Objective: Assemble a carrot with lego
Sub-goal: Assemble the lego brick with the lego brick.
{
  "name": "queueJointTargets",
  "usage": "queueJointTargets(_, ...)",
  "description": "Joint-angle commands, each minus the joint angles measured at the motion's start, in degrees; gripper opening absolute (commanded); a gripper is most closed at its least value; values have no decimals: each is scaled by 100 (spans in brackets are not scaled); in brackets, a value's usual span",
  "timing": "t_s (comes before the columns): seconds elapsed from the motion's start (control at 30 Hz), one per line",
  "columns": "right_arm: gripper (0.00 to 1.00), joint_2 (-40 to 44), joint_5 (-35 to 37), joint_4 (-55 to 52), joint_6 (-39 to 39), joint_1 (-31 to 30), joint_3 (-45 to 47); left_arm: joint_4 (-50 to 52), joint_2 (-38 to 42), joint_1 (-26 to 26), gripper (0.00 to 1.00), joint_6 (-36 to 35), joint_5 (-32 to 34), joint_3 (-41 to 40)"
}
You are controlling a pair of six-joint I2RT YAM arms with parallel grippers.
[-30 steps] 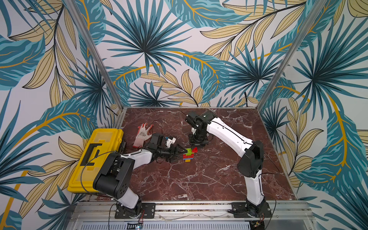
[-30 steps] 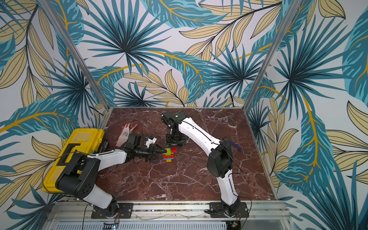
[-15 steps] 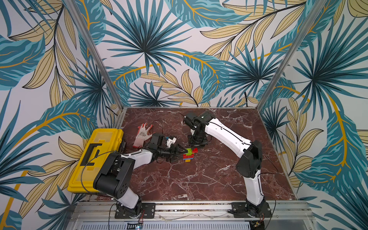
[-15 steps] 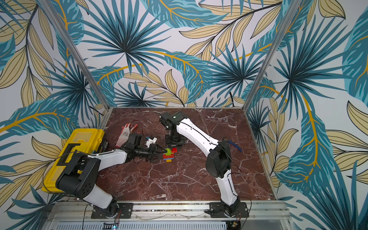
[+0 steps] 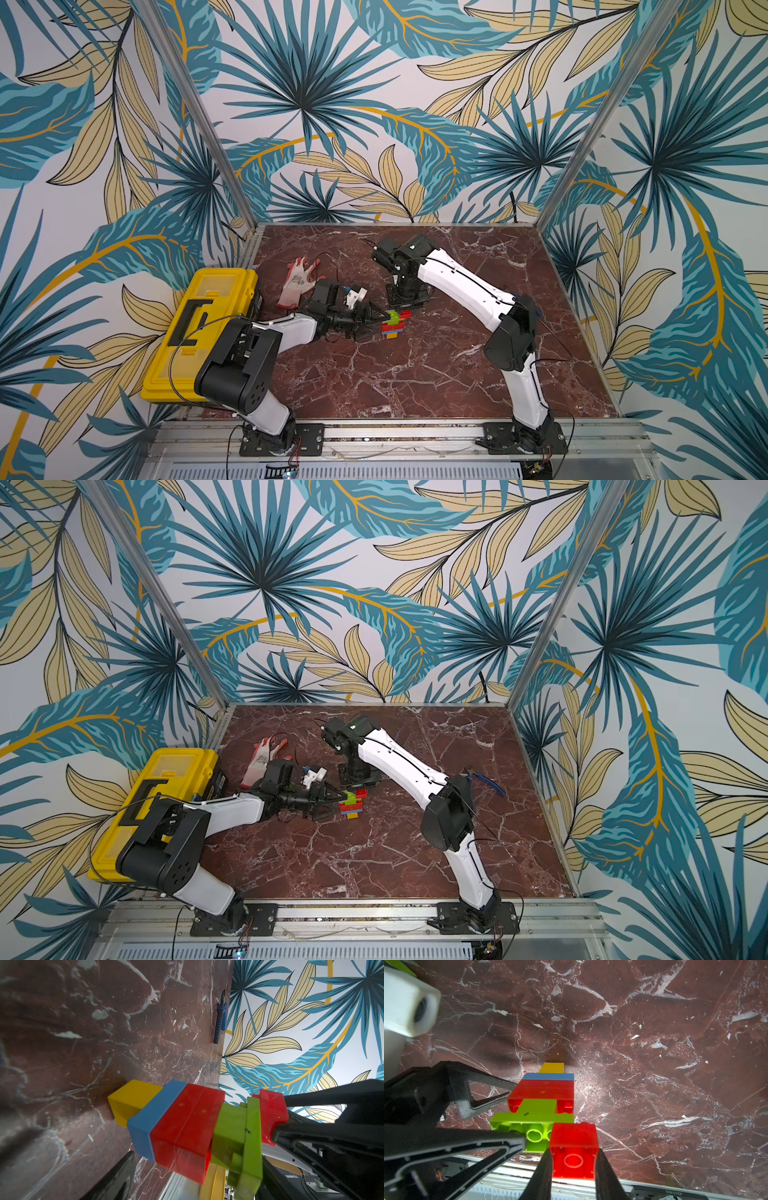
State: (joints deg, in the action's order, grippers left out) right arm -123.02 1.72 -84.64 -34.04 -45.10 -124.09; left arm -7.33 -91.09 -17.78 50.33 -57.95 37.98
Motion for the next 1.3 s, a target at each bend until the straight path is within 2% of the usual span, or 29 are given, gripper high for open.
queueJointTargets(0.0, 20, -746, 174, -472, 49, -43, 424, 821, -307, 5, 85, -111, 817, -338)
queueJointTargets(0.23, 26, -583, -126, -236, 16, -18, 425, 822, -183, 5, 85, -56, 804, -292)
queueJointTargets(0.63, 49, -209, -353, -45, -11, 115, 428, 830, 21, -2, 85, 36, 807, -276)
queueJointTargets(0.97, 60, 237, -539, 277, -46, 288, 415, 849, 69, 3, 85, 58, 808, -238)
queueJointTargets(1.27, 68, 654, -461, 51, 70, 430, -73, 1021, 117, -4, 85, -14, 861, -168)
